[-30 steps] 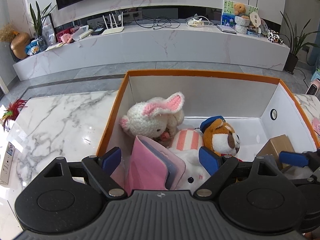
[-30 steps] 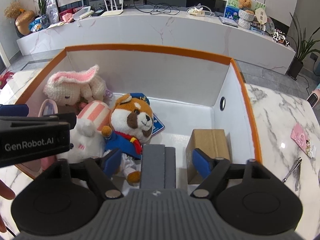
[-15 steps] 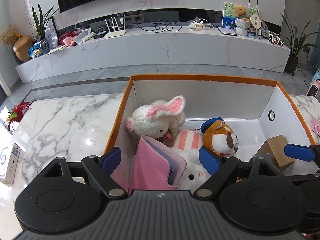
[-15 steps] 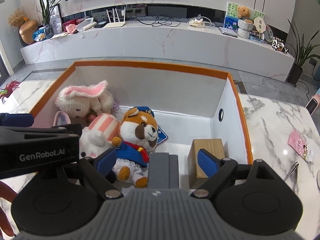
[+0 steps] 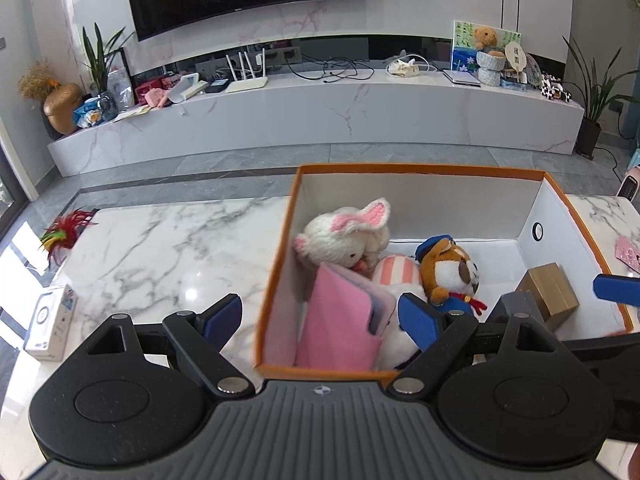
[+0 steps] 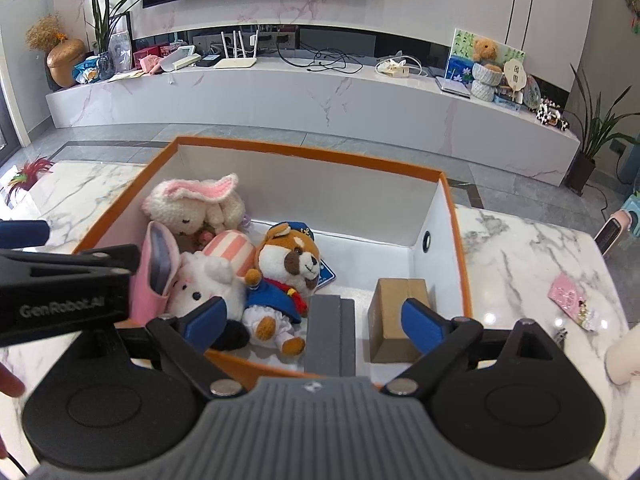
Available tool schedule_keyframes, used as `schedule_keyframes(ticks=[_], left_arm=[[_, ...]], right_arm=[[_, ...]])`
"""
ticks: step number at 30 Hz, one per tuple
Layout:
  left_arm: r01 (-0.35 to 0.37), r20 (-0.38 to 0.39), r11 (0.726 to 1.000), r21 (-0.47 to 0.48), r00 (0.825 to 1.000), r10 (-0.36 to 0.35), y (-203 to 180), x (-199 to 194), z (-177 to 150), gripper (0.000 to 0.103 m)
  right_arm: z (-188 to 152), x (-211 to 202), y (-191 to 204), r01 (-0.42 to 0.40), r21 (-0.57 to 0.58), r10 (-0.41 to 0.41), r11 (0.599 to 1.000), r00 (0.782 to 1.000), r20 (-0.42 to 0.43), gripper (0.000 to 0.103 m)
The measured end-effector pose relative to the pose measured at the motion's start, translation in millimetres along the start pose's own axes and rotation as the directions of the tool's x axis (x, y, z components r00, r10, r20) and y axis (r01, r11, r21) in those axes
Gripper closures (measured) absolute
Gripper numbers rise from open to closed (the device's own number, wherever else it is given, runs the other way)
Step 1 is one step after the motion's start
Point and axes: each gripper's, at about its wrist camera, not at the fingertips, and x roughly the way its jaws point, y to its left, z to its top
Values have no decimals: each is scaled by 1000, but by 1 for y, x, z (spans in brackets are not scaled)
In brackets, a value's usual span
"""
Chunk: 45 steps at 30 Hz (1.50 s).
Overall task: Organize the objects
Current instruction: 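Open the left gripper to release the wallet and withdraw from the box, then move the left gripper to the yellow tape measure while the right approaches the Vaseline tube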
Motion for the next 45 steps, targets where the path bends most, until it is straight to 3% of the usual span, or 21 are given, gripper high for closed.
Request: schedule_keyframes(ticks=[13,19,31,40,45], left_arm=[[-43,52,997,72,998,39,14,-52,-38,2],[-6,1,997,73,1000,6,29,-58,-69,2],[102,-115,993,56,989,-95,33,-22,-96,2],[179,-180,981,-74,965,-190,20,18,-97,2],[166,-185,980,-106,965,-184,13,39,-93,2]], right_arm=[[-23,-66,-11,2,10,-3,1000,999,46,7],[-47,-89,-15,-32,-12,33,999,998,44,5],[-106,-73,-44,-99,-7,98,995,991,-96,5],[-108,-56,-50,-134,43,138,990,982,-126,5],[-112,-48,-49,-134,27,136,991,980,-146,5]])
